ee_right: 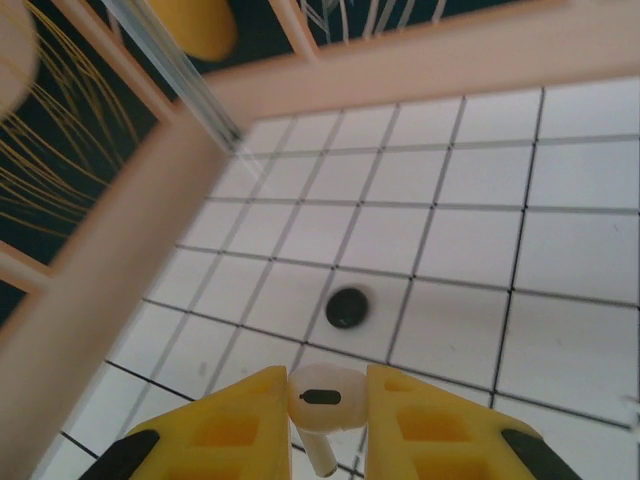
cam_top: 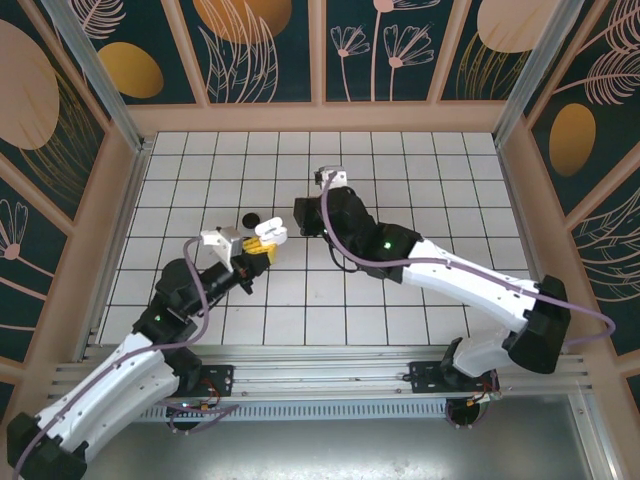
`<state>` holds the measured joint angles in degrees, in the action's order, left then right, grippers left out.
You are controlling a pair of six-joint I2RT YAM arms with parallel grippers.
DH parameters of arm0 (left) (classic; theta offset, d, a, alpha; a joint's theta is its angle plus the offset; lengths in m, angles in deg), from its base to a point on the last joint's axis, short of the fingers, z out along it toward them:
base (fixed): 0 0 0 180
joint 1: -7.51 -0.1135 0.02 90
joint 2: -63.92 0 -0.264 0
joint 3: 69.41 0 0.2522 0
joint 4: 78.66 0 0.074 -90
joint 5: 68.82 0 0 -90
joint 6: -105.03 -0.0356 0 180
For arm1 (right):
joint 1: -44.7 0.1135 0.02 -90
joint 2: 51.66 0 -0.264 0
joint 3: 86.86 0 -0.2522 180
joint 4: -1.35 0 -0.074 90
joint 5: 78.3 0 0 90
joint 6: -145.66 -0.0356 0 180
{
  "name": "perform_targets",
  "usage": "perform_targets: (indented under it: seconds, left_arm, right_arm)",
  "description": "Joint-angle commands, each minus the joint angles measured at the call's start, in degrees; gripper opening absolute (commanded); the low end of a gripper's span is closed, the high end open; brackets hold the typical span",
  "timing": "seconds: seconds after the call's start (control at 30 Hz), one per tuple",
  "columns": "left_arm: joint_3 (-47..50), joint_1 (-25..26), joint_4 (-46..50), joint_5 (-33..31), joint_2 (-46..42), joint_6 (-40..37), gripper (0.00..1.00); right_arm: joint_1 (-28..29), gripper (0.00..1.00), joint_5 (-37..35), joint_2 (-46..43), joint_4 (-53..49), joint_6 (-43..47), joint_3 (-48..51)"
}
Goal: Insert wireless bluetooth earbuds into charging case
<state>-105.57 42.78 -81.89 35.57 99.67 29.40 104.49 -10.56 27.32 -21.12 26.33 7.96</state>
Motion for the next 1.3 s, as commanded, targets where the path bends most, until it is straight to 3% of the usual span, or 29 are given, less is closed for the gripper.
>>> perform_targets:
  seconds: [0.0,0.43,0.77,1.27]
  left_arm:
    - [-1.47,0.26,-9.29,-1.8,3.76,-0.84,0.0]
    - [-1.25,0.31,-17.28,-4.45,9.69,-1.19,0.0]
    - [-0.21,0.26,-16.67,-5.24,7.98,-1.31,0.0]
    - [0.07,0.27,-15.97,-5.6,7.11,-0.9,0.0]
  right_arm:
    - [1.24,0.2,-2.67,-2.76,9.86,3.11,2.77]
    - [3.12,0.19,2.93,-4.18,26.79,0.78,9.98]
    - [3.54,0.19,7.96,0.42,29.28,-3.34,8.79]
    - [5.69,0.17,8.54,2.8,28.33,-4.79,7.89]
